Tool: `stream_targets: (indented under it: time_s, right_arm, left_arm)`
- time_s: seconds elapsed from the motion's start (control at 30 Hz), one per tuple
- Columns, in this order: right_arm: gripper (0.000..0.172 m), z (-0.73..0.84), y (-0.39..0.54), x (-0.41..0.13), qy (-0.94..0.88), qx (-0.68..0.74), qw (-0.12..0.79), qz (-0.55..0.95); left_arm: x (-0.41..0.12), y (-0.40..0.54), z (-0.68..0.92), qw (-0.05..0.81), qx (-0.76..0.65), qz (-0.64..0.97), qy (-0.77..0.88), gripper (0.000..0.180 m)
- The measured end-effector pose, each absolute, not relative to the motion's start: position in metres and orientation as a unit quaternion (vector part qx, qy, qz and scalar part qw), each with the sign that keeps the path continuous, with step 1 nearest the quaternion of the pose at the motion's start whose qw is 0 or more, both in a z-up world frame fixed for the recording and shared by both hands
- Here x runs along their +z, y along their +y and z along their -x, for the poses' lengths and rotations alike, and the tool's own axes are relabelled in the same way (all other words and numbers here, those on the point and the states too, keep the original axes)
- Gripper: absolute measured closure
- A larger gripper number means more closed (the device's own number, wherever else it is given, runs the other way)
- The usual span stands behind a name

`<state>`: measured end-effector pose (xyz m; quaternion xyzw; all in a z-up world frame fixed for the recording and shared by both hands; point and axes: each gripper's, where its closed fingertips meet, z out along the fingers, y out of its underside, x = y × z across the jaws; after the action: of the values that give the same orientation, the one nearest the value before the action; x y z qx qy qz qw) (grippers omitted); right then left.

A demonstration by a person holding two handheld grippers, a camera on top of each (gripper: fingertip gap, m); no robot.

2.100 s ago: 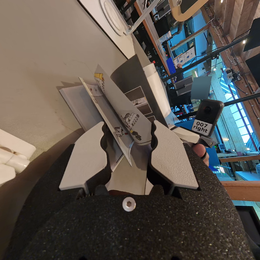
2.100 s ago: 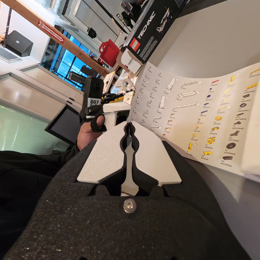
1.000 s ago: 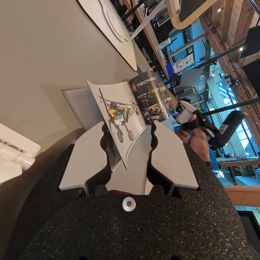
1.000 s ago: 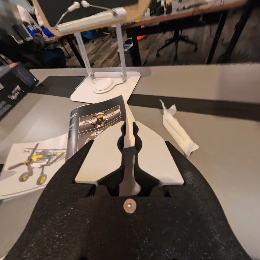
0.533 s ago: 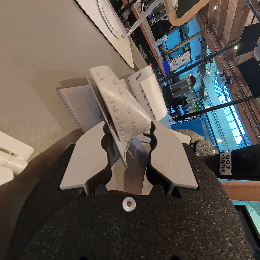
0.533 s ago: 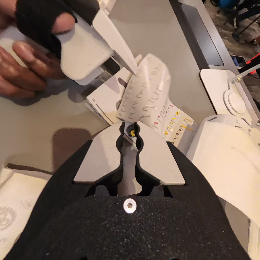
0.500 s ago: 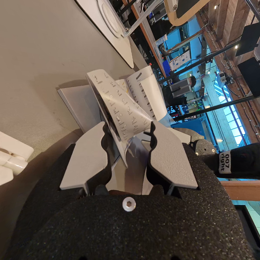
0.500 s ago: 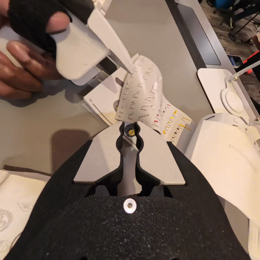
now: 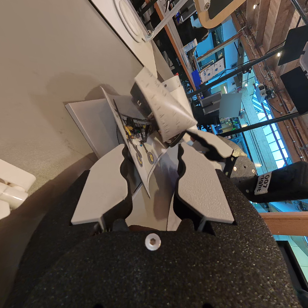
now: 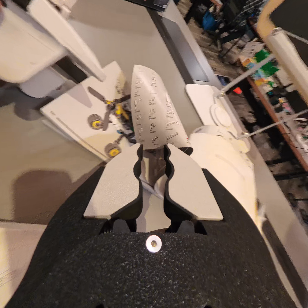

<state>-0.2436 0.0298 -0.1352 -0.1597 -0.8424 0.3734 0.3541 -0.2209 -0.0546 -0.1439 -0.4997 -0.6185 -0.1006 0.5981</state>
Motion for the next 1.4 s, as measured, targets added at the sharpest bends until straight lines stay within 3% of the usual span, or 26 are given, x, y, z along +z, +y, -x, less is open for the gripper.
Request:
stream_targets:
  time_s: [0.2,0.47,0.73,0.83,0.9,1.0,1.13,1.27,1.4]
  right_arm:
    - [0.141,0.275,0.076,-0.126,-0.788,0.355,0.413,0.288]
    - [0.122,0.273,0.064,-0.129,-0.787,0.254,0.52,0.212]
    - [0.118,0.282,0.114,-0.096,-0.734,0.196,0.592,0.268]
    - [0.134,0.241,0.035,-0.106,-0.79,0.288,0.525,0.135]
    - [0.136,0.24,0.021,-0.133,-0.819,0.237,0.511,0.108]
    - [0.132,0.269,0.054,-0.156,-0.826,0.142,0.525,0.149]
    - [0.13,0.286,0.098,-0.152,-0.805,0.144,0.519,0.249]
    - [0.127,0.265,0.067,-0.14,-0.809,0.246,0.492,0.205]
    - [0.128,0.219,0.0,-0.146,-0.838,0.377,0.383,0.098]
  left_arm:
    - [-0.145,-0.054,0.221,0.596,-0.098,0.503,-0.618,0.122]
    - [-0.147,-0.052,0.221,0.593,-0.1,0.507,-0.617,0.122]
    - [-0.147,-0.051,0.221,0.594,-0.102,0.506,-0.617,0.122]
    - [-0.147,-0.051,0.221,0.593,-0.102,0.506,-0.617,0.122]
    - [-0.147,-0.051,0.221,0.593,-0.103,0.506,-0.618,0.122]
    - [-0.147,-0.051,0.221,0.593,-0.1,0.507,-0.617,0.122]
    - [-0.148,-0.05,0.221,0.592,-0.101,0.509,-0.616,0.122]
    - [-0.147,-0.049,0.221,0.594,-0.107,0.507,-0.615,0.122]
    - [-0.146,-0.049,0.221,0.597,-0.11,0.504,-0.614,0.122]
